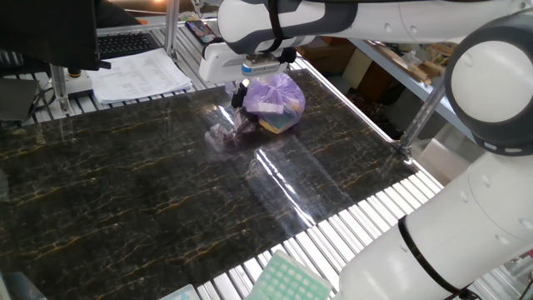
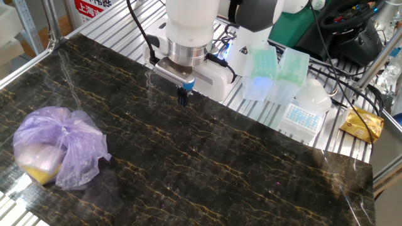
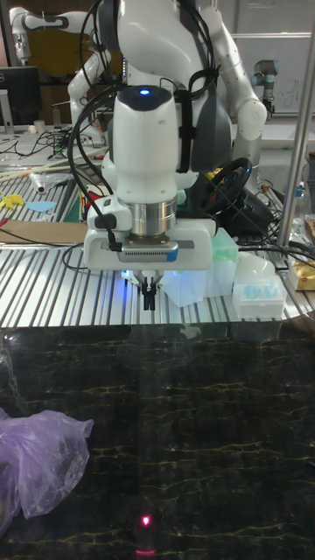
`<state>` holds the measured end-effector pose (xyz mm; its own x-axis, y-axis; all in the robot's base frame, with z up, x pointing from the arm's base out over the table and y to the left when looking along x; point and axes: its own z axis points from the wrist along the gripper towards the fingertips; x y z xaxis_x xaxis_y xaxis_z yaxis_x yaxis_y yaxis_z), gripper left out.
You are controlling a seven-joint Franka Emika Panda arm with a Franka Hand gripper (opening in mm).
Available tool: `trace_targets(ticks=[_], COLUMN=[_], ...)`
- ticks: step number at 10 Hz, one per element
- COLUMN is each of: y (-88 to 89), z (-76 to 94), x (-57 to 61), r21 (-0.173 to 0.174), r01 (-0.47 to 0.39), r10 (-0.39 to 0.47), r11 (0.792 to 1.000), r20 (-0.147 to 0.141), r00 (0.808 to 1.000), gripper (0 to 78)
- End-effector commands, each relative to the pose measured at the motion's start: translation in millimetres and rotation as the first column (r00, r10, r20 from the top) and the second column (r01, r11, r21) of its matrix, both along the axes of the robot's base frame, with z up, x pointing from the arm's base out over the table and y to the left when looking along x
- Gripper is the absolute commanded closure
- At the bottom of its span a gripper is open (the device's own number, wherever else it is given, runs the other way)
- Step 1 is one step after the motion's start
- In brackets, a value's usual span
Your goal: Pick up a bag of things
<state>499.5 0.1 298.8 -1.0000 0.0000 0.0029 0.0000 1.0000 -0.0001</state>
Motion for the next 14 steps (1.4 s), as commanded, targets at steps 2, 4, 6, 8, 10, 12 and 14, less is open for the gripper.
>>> trace_targets(ticks=[2, 4, 6, 8, 10, 12, 14], y=[0.0, 0.0, 0.0, 0.0, 0.0, 0.0, 0.0], z=[0.6, 0.6, 0.6, 0.6, 0.6, 0.6, 0.6], x=[0.3, 0.3, 0.3, 0.3, 0.3, 0.3, 0.3], r21=[0.010, -0.004, -0.003, 0.000, 0.001, 0.001, 0.001], r01=[-0.014, -0.010, -0.010, -0.009, -0.009, -0.009, -0.010], r10=[0.015, 0.010, 0.010, 0.009, 0.009, 0.009, 0.010], r11=[1.000, 1.000, 1.000, 1.000, 1.000, 1.000, 1.000], r20=[-0.065, -0.075, -0.076, -0.076, -0.076, -0.076, -0.076], r00=[0.998, 0.997, 0.997, 0.997, 0.997, 0.997, 0.997], gripper=[77.6, 77.6, 77.6, 77.6, 77.6, 77.6, 77.6])
